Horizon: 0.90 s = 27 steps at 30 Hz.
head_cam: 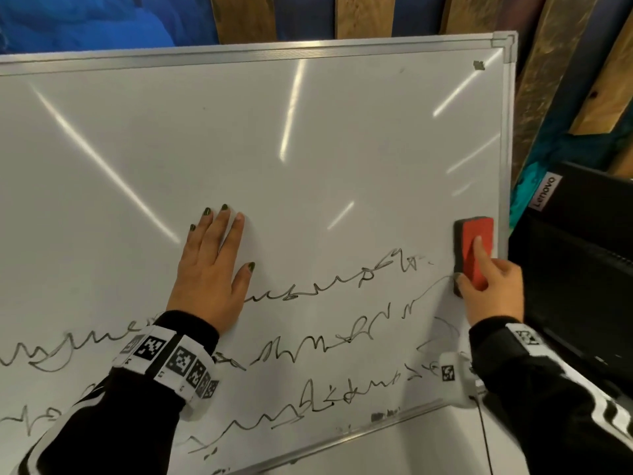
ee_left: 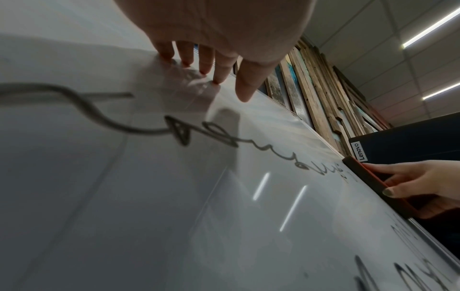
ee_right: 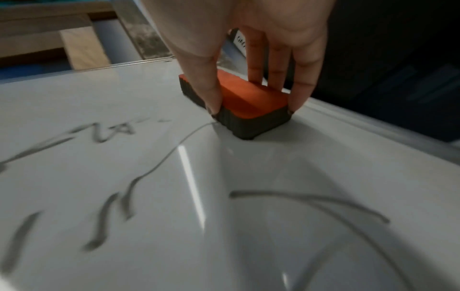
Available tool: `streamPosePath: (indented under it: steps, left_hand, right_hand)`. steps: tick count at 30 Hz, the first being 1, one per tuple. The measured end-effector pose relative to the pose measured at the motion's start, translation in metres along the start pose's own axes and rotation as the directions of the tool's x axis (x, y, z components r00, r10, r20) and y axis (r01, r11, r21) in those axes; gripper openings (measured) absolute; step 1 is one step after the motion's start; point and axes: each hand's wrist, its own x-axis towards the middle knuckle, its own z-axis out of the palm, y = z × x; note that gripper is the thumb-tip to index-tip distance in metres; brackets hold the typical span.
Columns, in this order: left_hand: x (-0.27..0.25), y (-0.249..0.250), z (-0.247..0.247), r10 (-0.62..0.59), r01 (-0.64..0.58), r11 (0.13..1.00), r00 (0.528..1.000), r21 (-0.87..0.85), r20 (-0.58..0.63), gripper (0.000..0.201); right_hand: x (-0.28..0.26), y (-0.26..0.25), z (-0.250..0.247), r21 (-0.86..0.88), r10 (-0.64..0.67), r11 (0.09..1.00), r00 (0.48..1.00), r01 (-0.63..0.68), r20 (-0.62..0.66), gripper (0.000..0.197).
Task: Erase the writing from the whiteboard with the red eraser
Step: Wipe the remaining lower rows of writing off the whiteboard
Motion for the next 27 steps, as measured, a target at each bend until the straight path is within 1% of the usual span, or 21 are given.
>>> streamPosePath:
  steps: [3, 6, 8, 10, 14, 16, 18, 21, 23, 25, 27]
  left_hand:
    - [0.0, 0.002, 0.0, -0.007, 0.007, 1.0, 1.0, 0.007, -0.003, 0.066]
    - [0.0, 0.003, 0.0, -0.009, 0.009, 1.0, 1.0, 0.0, 0.003, 0.066]
    - [0.0, 0.003, 0.0, -0.006, 0.006, 1.0, 1.0, -0.008, -0.002, 0.067]
    - [0.0, 0.003, 0.0, -0.005, 0.005, 1.0, 1.0, -0.019, -0.009, 0.067]
    - [0.0, 0.003, 0.001, -0.007, 0.006, 1.0, 1.0, -0.022, -0.017, 0.067]
    - [0.0, 0.003, 0.001, -0.005, 0.005, 1.0, 1.0, -0.022, -0.017, 0.066]
    - [0.0, 0.003, 0.0, -0.003, 0.003, 1.0, 1.0, -0.022, -0.017, 0.066]
    - [0.0, 0.003, 0.0, -0.002, 0.002, 1.0, 1.0, -0.019, -0.012, 0.066]
    - [0.0, 0.003, 0.0, -0.001, 0.001, 1.0, 1.0, -0.019, -0.009, 0.066]
    - [-0.001, 0.003, 0.0, -0.002, 0.002, 1.0, 1.0, -0.024, -0.014, 0.066]
    - [0.0, 0.003, -0.001, -0.003, 0.003, 1.0, 1.0, -0.027, -0.011, 0.066]
  right_hand:
    - [-0.006, -0.008, 0.004, 0.006, -0.073, 0.997, 0.997, 0.073, 0.032, 0.063]
    - [0.02, -0.011, -0.008, -0.017, -0.088, 0.996, 0.996, 0.088, 0.02, 0.063]
    - [0.036, -0.008, -0.016, 0.0, -0.055, 0.998, 0.998, 0.055, -0.006, 0.064]
    - [0.037, 0.001, -0.015, 0.027, -0.003, 1.0, 1.0, 0.003, -0.025, 0.064]
    - [-0.002, 0.025, -0.001, 0.048, 0.132, 0.99, 0.991, -0.131, -0.018, 0.064]
    - [-0.015, 0.03, 0.0, 0.043, 0.164, 0.985, 0.986, -0.164, 0.009, 0.064]
    - [-0.006, 0.022, -0.007, 0.038, 0.124, 0.991, 0.992, -0.125, 0.031, 0.064]
    - [0.025, 0.005, -0.021, 0.023, 0.034, 0.999, 0.998, -0.035, 0.049, 0.064]
    - [0.035, 0.005, -0.024, 0.004, 0.009, 1.0, 0.999, -0.009, 0.043, 0.064]
    - [0.026, 0.015, -0.021, 0.013, 0.031, 0.999, 0.999, -0.031, 0.017, 0.064]
    - [0.006, 0.032, -0.011, 0.02, 0.102, 0.995, 0.995, -0.102, -0.005, 0.064]
